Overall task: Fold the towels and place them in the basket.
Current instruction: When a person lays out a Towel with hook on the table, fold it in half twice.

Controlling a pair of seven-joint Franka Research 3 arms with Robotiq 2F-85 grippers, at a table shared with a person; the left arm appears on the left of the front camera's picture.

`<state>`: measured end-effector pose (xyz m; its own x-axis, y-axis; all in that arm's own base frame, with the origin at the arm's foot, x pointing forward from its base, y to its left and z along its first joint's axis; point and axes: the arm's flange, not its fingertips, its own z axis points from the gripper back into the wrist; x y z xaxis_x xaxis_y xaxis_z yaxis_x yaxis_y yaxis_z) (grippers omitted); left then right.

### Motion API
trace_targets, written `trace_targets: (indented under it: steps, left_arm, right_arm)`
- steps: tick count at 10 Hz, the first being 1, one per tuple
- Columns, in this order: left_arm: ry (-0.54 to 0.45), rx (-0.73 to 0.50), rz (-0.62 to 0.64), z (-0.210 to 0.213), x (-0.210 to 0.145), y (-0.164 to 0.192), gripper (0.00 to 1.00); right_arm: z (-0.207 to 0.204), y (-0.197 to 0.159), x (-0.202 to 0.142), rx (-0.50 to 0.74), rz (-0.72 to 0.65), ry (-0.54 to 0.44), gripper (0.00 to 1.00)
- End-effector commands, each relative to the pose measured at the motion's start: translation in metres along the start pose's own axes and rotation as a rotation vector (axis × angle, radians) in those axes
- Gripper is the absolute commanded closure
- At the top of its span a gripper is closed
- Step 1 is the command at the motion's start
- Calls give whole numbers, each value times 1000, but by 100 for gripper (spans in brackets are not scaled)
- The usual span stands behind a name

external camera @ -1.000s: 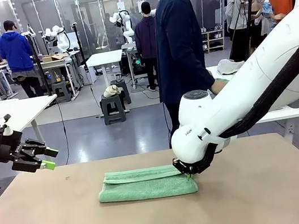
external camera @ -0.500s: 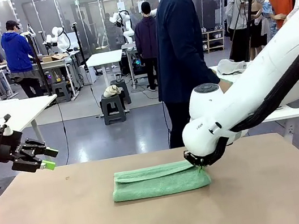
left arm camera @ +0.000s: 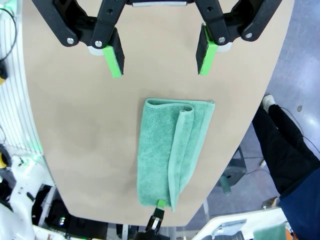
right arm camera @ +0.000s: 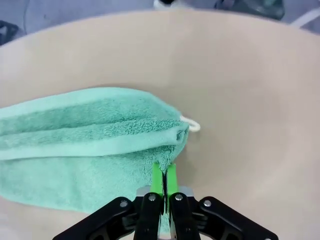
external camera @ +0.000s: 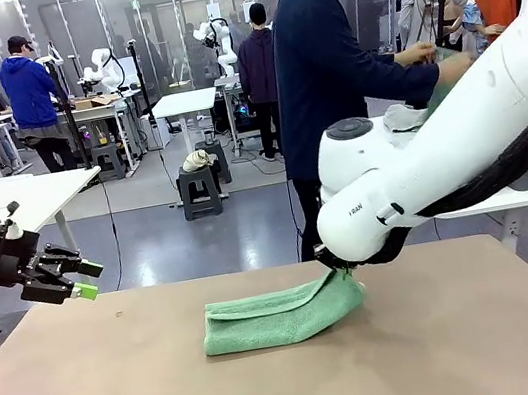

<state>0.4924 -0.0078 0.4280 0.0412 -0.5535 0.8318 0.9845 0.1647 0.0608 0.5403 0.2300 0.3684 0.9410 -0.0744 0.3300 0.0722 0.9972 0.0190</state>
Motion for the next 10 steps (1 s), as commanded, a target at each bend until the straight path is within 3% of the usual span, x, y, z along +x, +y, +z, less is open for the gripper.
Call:
trace_targets:
  steps: [1, 5, 10]
  left_arm:
    - [-3, 1, -2, 1, 1, 0, 26]
    - [-3, 1, -2, 1, 1, 0, 26]
    - [-3, 1, -2, 1, 1, 0, 26]
  right_arm:
    - [17, 38, -6, -82, 25, -74, 100]
    - [37, 141, -7, -149, 149, -75, 100]
    - [35, 265, -34, -222, 62, 21, 100]
